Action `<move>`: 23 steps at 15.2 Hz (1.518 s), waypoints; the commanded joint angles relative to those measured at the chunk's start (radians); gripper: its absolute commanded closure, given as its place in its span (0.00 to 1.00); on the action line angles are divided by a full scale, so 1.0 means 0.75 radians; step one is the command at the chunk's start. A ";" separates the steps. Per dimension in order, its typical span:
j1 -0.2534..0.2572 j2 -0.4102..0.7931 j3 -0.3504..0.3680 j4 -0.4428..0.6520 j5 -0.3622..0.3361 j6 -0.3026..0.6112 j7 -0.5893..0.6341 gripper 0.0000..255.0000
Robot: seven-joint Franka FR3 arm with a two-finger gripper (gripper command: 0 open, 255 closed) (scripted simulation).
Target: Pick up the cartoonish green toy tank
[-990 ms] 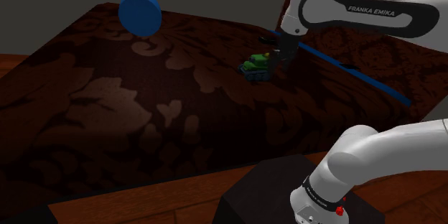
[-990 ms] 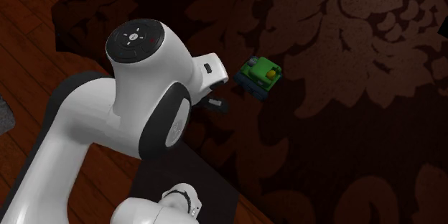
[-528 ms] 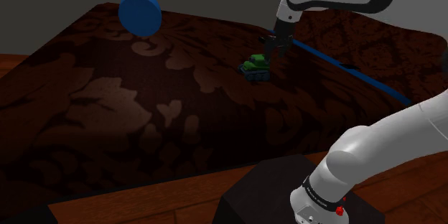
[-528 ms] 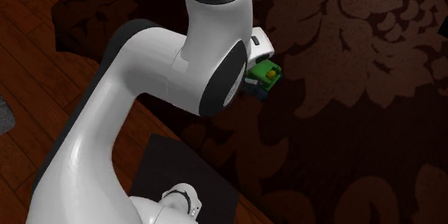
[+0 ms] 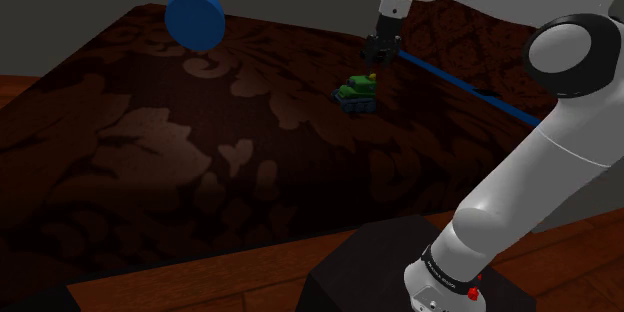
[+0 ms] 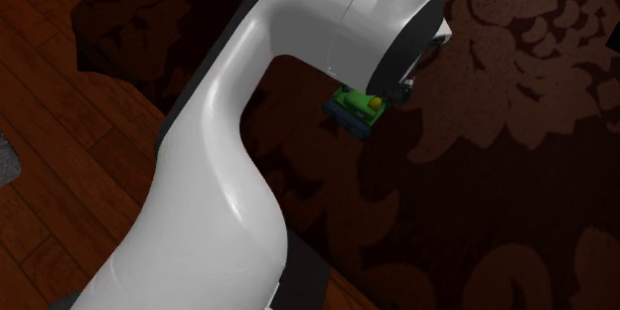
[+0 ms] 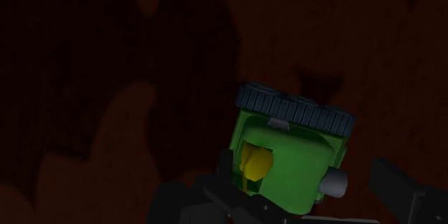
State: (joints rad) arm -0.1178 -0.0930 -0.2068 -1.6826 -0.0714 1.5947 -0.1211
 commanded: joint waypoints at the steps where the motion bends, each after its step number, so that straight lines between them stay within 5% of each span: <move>1: -0.021 0.123 -0.030 0.155 0.033 -0.051 -0.035 0.00; 3: -0.039 0.200 -0.046 0.256 0.056 -0.087 -0.056 0.00; 12: -0.036 0.165 -0.042 0.076 0.048 0.060 -0.045 0.00; 13: -0.036 0.163 -0.042 0.073 0.048 0.061 -0.044 1.00; 23: -0.037 0.168 -0.043 0.098 0.049 0.041 -0.046 1.00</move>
State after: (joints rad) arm -0.1453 0.0317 -0.2388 -1.6187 -0.0351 1.6330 -0.1553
